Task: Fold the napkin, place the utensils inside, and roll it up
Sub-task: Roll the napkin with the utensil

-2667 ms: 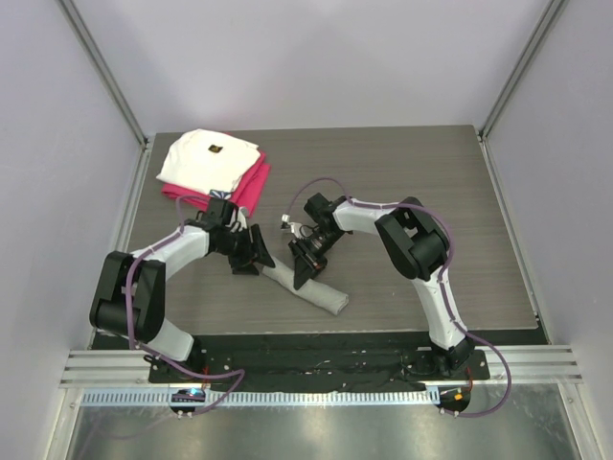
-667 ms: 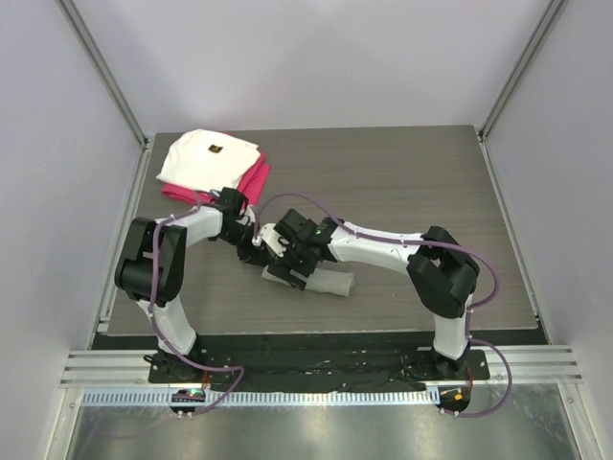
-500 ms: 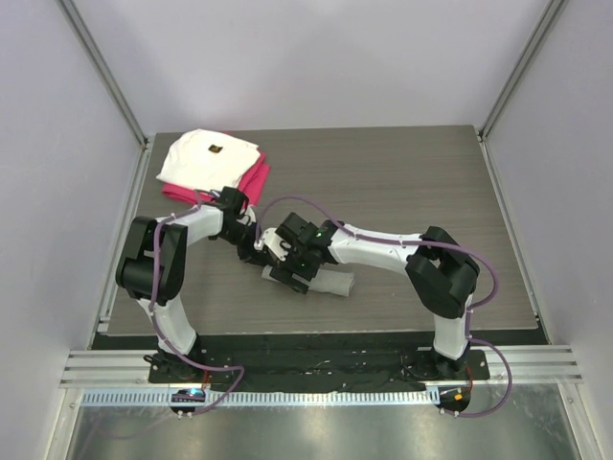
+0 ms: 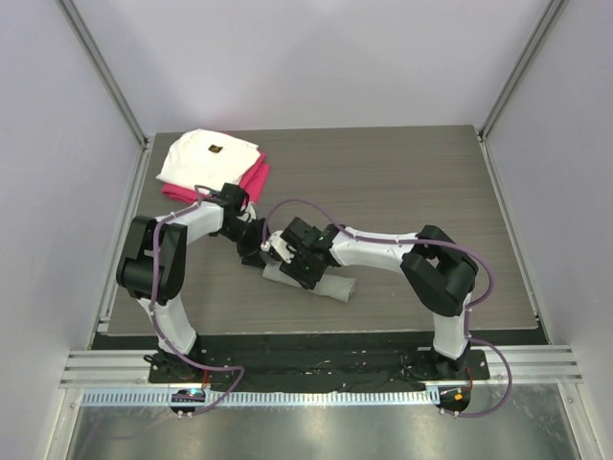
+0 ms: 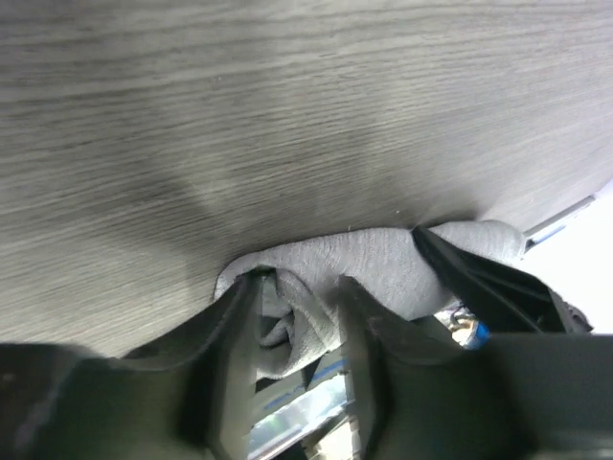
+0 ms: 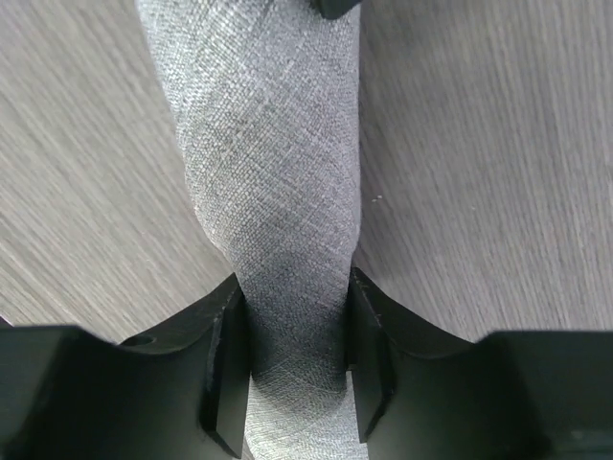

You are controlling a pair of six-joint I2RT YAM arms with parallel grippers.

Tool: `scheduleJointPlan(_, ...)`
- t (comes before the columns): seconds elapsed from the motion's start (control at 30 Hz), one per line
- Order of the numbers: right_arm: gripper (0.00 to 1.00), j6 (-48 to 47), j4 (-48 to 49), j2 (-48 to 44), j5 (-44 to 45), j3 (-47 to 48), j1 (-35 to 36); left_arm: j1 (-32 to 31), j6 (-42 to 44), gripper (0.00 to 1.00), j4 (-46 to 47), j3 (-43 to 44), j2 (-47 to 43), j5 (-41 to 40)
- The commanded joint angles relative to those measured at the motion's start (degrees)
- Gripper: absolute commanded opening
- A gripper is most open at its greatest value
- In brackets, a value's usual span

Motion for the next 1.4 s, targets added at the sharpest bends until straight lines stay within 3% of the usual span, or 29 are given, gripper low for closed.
scheduleJointPlan(0.0,0.4,3.55,1.5,-0.62,0.83,-2.48,-2.66,0.24,0.46,0.62,-2.45,3.97,-3.7,-3.5)
scheduleJointPlan(0.03,0.39,5.64,1.85,-0.71,0.83,-2.83,-4.06,0.33,0.38,0.68,-2.8,4.77,-4.66,-4.12)
scheduleJointPlan(0.07,0.38,6.71,2.37,-1.06,0.74,-3.53,-4.86,0.85,0.38,0.82,-3.59,5.38,-5.1,-4.83)
scheduleJointPlan(0.13,0.38,10.12,2.82,-1.32,1.09,-4.15,-6.61,1.29,0.46,0.98,-4.3,7.57,-6.24,-7.45)
scheduleJointPlan(0.17,0.38,11.28,2.91,-1.41,1.18,-4.59,-8.36,1.64,0.64,1.0,-4.82,8.19,-7.47,-8.6)
scheduleJointPlan(0.63,0.38,24.99,3.26,-0.18,8.04,-5.39,-29.1,9.38,1.96,1.0,-8.08,11.28,-26.0,-17.75)
scheduleJointPlan(0.93,0.42,25.97,4.84,1.49,4.26,-2.14,-34.4,10.08,-0.24,1.0,-7.2,5.48,-34.28,-16.53)
scheduleJointPlan(1.07,0.56,25.88,4.84,-0.7,0.57,-0.99,-34.4,10.26,0.29,1.0,-8.17,6.09,-35.34,-16.08)
scheduleJointPlan(1.1,0.65,25.79,4.84,-1.32,0.04,-0.73,-34.4,10.35,0.29,1.0,-8.34,6.27,-35.78,-16.0)
scheduleJointPlan(1.2,0.76,26.58,4.67,-4.22,-0.49,0.06,-34.48,10.52,0.73,1.0,-8.0,6.88,-37.27,-15.91)
scheduleJointPlan(1.37,0.86,26.76,4.49,-10.98,-0.14,1.2,-34.66,10.87,0.64,1.0,-8.52,8.37,-39.2,-16.08)
